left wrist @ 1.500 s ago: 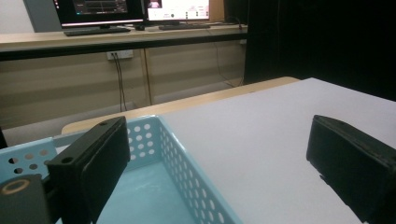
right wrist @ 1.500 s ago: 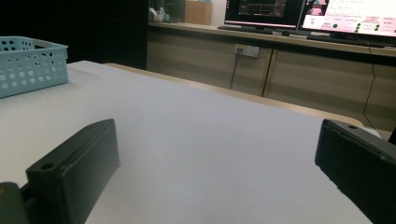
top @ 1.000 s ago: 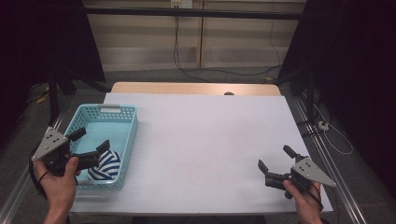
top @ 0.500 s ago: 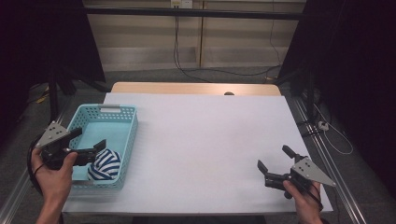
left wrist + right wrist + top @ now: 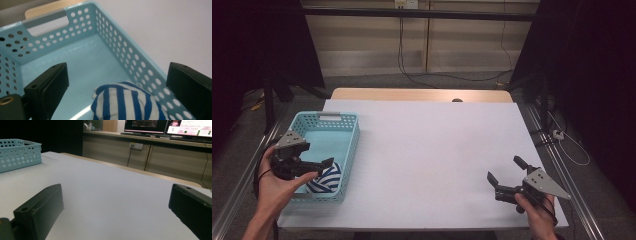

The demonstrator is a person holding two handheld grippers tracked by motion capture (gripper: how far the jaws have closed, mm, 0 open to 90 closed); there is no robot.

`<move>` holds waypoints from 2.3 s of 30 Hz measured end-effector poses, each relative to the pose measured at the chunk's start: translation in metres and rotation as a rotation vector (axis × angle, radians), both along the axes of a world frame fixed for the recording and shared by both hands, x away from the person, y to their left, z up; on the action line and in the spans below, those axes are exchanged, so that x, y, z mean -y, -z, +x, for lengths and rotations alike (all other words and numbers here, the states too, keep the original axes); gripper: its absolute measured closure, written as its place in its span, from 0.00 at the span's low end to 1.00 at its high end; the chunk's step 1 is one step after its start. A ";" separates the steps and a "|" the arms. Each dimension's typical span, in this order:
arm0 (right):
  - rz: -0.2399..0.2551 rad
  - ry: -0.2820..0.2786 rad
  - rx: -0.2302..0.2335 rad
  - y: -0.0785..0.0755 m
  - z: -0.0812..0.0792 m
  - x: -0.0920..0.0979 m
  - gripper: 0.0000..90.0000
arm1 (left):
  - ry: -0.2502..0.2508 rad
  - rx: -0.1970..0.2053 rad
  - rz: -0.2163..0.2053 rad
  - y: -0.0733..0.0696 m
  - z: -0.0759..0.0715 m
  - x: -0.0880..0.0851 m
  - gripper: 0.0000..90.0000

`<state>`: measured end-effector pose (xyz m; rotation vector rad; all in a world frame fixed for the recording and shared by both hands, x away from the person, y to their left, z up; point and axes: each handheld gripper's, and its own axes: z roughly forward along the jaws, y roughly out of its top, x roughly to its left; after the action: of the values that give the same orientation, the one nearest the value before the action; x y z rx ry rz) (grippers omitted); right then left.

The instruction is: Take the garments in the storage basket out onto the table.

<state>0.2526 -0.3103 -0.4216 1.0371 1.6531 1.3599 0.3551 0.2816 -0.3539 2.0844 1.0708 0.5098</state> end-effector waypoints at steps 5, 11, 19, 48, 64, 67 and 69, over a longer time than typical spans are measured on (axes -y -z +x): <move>0.000 -0.001 -0.001 0.000 0.000 0.000 0.00 | 0.005 -0.072 0.024 0.003 0.006 0.001 0.07; 0.002 -0.001 -0.005 0.000 0.000 -0.001 0.00 | 0.008 -0.154 0.060 0.006 0.019 0.004 0.07; -0.001 -0.004 -0.007 0.001 0.000 -0.001 0.00 | 0.036 -0.280 0.078 0.011 0.018 0.005 0.08; -0.008 -0.016 -0.011 0.001 0.001 -0.001 0.00 | 0.095 -0.509 0.269 0.045 0.025 0.022 0.00; -0.014 -0.017 -0.020 0.001 0.000 -0.002 0.00 | 0.034 -0.642 0.268 0.055 0.036 0.026 0.06; -0.013 -0.021 -0.017 0.002 0.000 -0.002 0.00 | 0.026 -0.658 0.269 0.057 0.038 0.027 0.09; -0.018 -0.017 -0.020 0.002 0.000 -0.002 0.00 | 0.020 -0.666 0.271 0.057 0.039 0.028 0.13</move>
<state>0.2529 -0.3085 -0.4232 1.0312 1.6889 1.3469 0.3942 0.2537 -0.4110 2.5875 1.4005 -0.0796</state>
